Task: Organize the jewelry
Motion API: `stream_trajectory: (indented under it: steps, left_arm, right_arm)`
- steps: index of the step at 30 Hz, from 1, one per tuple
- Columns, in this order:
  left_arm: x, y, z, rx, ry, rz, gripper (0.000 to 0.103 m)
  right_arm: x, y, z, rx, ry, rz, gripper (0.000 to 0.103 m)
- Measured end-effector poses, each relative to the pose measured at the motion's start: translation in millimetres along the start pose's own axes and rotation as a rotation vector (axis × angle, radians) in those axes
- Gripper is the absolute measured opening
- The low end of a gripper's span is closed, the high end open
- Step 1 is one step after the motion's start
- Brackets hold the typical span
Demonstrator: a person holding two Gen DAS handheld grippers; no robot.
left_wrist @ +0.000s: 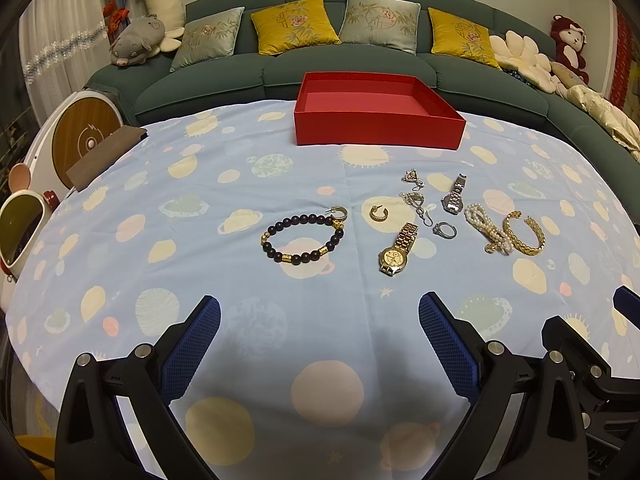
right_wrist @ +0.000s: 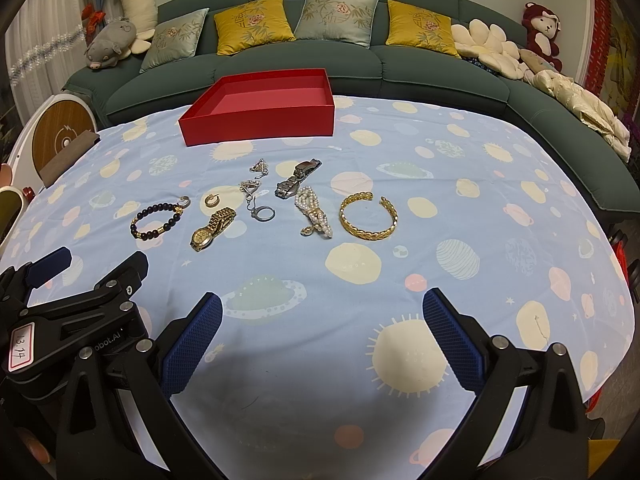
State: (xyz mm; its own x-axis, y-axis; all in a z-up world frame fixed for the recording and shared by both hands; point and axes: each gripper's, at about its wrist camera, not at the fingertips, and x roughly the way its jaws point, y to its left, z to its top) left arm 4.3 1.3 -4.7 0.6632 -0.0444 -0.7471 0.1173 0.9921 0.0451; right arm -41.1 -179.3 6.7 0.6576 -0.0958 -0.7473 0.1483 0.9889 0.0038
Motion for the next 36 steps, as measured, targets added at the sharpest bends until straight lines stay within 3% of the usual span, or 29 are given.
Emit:
stream_trajectory:
  steps: [16,36]
  left_arm:
    - [5.8,2.8,-2.0,-0.005,0.014,0.002,0.097]
    - [45.4,9.3,7.6,-0.033,0.083,-0.010,0.097]
  right_arm:
    - [2.9,1.8,0.2,0.004,-0.001,0.009,0.098]
    - [53.6,-7.7,19.5,0.027,0.021,0.007,0.098]
